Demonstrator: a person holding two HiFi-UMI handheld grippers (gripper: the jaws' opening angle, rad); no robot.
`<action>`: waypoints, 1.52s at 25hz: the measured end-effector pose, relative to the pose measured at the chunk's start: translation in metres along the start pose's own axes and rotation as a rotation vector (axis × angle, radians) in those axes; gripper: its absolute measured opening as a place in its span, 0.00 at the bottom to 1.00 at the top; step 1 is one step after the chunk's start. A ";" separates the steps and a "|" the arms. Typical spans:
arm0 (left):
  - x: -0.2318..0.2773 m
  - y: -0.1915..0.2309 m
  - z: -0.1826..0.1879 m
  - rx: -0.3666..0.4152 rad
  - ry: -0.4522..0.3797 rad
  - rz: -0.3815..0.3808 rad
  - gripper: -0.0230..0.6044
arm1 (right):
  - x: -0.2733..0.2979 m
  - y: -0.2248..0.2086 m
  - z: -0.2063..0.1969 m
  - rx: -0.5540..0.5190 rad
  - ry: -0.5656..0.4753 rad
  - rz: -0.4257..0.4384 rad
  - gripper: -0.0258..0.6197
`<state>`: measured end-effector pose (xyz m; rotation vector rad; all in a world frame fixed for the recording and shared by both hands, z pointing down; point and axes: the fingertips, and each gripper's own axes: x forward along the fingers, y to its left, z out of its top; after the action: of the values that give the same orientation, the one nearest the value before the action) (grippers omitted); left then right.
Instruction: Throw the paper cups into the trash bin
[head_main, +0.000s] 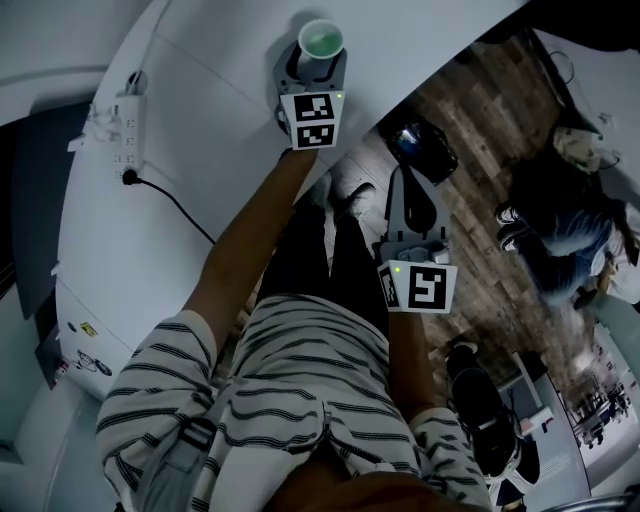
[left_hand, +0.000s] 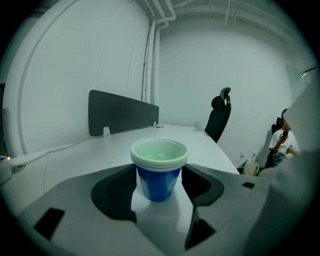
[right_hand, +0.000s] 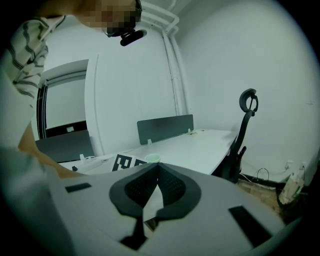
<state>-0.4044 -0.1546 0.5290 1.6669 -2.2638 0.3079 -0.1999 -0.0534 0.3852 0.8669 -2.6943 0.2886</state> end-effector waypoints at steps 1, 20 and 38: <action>0.001 0.000 0.001 0.001 0.000 0.001 0.51 | 0.000 -0.001 0.000 0.001 -0.001 -0.002 0.06; -0.034 -0.022 0.050 -0.004 -0.044 -0.049 0.49 | -0.022 -0.021 0.020 0.036 -0.058 -0.076 0.06; -0.104 -0.077 0.120 -0.055 -0.113 -0.131 0.49 | -0.073 -0.044 0.061 0.025 -0.148 -0.153 0.06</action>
<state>-0.3174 -0.1275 0.3777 1.8360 -2.2059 0.1231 -0.1303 -0.0662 0.3072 1.1373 -2.7430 0.2328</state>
